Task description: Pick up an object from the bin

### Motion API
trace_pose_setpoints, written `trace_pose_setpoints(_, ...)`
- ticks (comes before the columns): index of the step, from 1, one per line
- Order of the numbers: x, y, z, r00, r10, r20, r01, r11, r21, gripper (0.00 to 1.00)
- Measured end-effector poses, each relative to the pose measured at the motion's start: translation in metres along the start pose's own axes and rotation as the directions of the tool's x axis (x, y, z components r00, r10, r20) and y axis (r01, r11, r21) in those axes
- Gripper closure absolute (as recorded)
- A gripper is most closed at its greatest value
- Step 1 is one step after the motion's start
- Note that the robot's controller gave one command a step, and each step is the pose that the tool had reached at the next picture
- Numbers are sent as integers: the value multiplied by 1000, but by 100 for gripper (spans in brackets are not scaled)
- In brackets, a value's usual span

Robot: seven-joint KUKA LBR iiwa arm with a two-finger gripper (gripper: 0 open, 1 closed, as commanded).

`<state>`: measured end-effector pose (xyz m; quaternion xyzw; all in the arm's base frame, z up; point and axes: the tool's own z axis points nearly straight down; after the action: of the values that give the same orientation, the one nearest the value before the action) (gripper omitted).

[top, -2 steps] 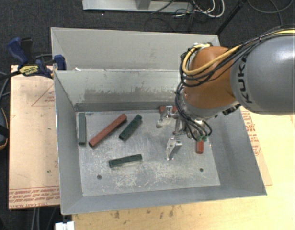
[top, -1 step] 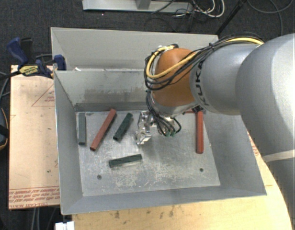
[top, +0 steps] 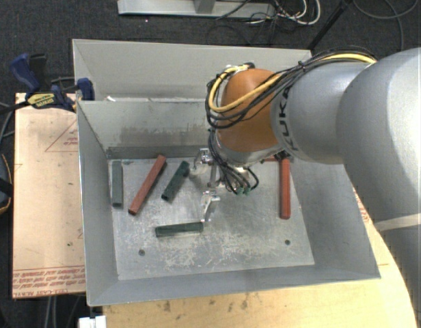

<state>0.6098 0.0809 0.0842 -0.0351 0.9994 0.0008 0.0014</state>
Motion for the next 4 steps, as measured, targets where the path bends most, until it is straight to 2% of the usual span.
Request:
trace_pose_setpoints(1,0,0,0,1000,0,0,0,1000,0,0)
trace_pose_setpoints(2,81,60,-4,987,-158,-3,158,987,0,100)
trace_pose_setpoints(3,81,60,-4,987,-158,-3,158,987,0,0)
trace_pose_setpoints(4,81,60,-4,987,-158,-3,158,987,0,0)
